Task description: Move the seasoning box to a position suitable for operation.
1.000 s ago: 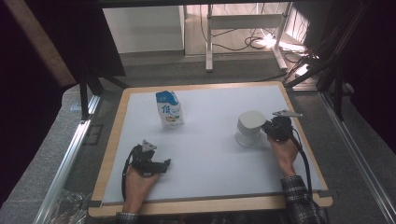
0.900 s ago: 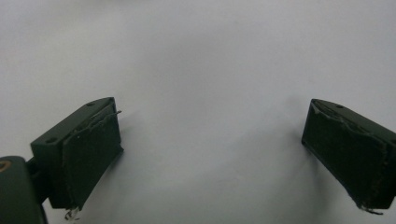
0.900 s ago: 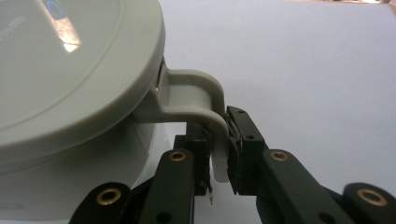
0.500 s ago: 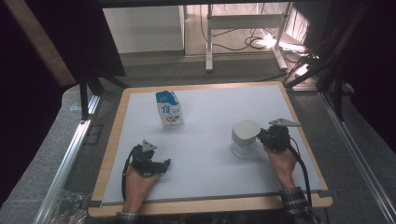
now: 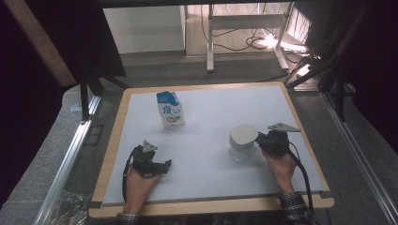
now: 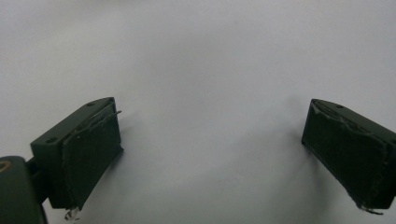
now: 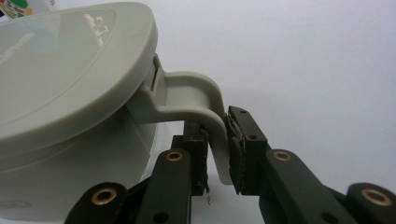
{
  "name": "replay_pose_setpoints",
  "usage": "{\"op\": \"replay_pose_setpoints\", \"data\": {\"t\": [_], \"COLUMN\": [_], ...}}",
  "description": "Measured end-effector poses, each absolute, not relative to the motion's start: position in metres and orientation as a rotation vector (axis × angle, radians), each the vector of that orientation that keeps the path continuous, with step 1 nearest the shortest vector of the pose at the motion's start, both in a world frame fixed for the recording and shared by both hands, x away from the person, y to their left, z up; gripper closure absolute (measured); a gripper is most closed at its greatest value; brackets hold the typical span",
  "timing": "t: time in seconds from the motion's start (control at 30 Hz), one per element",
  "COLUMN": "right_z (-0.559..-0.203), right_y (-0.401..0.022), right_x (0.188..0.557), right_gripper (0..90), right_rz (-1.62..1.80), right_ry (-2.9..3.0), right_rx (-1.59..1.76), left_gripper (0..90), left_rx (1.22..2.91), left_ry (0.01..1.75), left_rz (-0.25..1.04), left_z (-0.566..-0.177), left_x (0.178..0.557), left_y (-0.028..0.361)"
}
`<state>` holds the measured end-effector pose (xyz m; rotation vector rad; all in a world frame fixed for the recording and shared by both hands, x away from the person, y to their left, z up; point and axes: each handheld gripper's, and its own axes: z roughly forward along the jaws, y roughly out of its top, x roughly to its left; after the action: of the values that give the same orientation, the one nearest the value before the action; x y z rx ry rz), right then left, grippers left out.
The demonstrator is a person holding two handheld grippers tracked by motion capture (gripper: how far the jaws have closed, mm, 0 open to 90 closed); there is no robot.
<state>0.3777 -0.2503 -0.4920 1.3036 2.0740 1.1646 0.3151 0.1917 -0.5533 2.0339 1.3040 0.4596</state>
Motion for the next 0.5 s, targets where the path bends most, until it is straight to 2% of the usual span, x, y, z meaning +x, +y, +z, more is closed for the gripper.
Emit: {"op": "replay_pose_setpoints", "data": {"t": [0.5], "right_z": [-0.4991], "right_y": [-0.2558], "right_x": [0.3682], "right_gripper": [77.0], "right_rz": [1.218], "right_ry": [2.076], "right_rx": [1.279], "left_gripper": [4.2], "left_rx": [2.034], "left_ry": [1.304], "left_rz": [0.46], "left_z": [-0.5533], "left_x": [0.3151], "left_y": [0.1917]}}
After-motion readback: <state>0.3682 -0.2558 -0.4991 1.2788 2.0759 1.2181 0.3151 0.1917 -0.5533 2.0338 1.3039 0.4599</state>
